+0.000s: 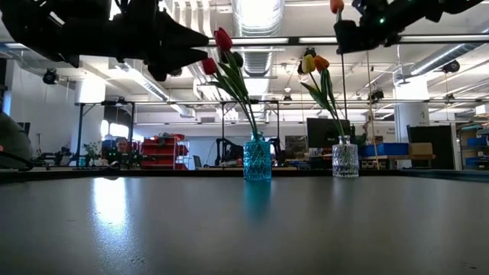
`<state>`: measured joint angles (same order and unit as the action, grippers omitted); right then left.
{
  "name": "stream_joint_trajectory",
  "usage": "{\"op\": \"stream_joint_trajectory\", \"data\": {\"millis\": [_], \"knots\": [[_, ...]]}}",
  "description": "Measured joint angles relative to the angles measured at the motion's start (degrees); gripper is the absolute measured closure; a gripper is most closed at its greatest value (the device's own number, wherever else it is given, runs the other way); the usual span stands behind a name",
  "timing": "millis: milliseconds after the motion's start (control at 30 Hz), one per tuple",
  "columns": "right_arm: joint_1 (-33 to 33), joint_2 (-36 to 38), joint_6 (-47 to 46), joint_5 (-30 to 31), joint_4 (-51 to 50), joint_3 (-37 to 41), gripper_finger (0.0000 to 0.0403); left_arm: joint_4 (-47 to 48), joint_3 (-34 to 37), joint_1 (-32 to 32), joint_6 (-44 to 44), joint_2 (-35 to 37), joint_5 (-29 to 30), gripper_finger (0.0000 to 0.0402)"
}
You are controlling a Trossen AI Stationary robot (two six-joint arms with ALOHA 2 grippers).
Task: Sort flowers into vase by color
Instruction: Put the orange flower into the transparent vase
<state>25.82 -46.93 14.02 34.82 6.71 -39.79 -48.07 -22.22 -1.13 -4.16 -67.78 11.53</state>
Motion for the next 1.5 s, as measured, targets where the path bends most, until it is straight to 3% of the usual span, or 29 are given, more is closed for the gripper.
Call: {"op": "stream_joint_trajectory", "data": {"millis": [267,733,900,1167,1500], "knots": [[5.7,-5.3,0.0,-3.7,3.1,0.0,0.0390,0.4,0.5,0.0,0.0,0.6,0.0,0.0193],[7.9,-9.1,-2.9,-2.1,5.3,0.0,0.0387,1.0,0.6,0.0,0.0,1.6,0.1,0.0193],[8.4,-9.9,-4.4,1.3,3.1,0.0,0.0342,1.0,0.6,0.0,-0.3,1.6,0.1,0.0193],[9.9,-9.9,-6.5,1.6,-0.1,0.0,0.0263,1.0,0.6,0.0,-0.4,1.7,0.1,0.0193],[10.8,-9.8,-6.7,1.3,-0.8,0.0,0.0264,1.6,0.6,0.0,-0.9,1.7,0.1,0.0193]]}}
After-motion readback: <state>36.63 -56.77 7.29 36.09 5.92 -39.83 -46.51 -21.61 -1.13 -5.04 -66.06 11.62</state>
